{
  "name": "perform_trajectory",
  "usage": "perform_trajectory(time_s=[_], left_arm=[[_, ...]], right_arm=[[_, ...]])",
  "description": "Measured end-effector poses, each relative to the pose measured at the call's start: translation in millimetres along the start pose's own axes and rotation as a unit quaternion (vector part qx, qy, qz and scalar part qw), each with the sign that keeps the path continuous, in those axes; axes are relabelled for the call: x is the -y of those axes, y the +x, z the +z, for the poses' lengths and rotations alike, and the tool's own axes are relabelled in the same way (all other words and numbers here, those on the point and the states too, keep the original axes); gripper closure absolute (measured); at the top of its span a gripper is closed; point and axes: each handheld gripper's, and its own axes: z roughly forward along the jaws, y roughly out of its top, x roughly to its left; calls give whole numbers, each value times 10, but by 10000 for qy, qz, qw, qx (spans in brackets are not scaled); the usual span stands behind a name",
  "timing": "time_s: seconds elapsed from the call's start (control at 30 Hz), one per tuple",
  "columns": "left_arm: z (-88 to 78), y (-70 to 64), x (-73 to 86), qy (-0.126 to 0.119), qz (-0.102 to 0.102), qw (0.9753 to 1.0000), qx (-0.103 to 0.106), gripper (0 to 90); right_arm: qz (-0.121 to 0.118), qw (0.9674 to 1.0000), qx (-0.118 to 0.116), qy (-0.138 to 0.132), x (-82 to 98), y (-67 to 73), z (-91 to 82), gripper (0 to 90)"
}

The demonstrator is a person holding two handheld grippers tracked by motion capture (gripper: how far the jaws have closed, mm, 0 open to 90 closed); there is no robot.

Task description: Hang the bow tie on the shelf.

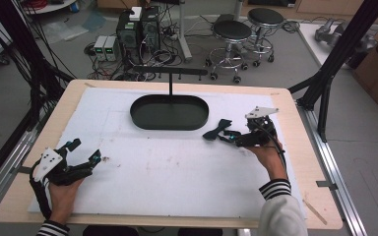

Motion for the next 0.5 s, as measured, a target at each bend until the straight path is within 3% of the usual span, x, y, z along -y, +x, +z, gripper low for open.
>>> perform_trajectory(time_s=[0.1,0.17,0.5], left_arm=[[0,0,0,0,2,10000,2,133],[1,-1,1,-10,2,10000,-2,132],[0,-1,0,-4,3,10000,5,133]], right_arm=[[-62,9999,-9,106,-29,-14,77,99],[-98,9995,-93,274,-27,-42,144,153],[-309,9965,-249,740,-166,-106,340,170]])
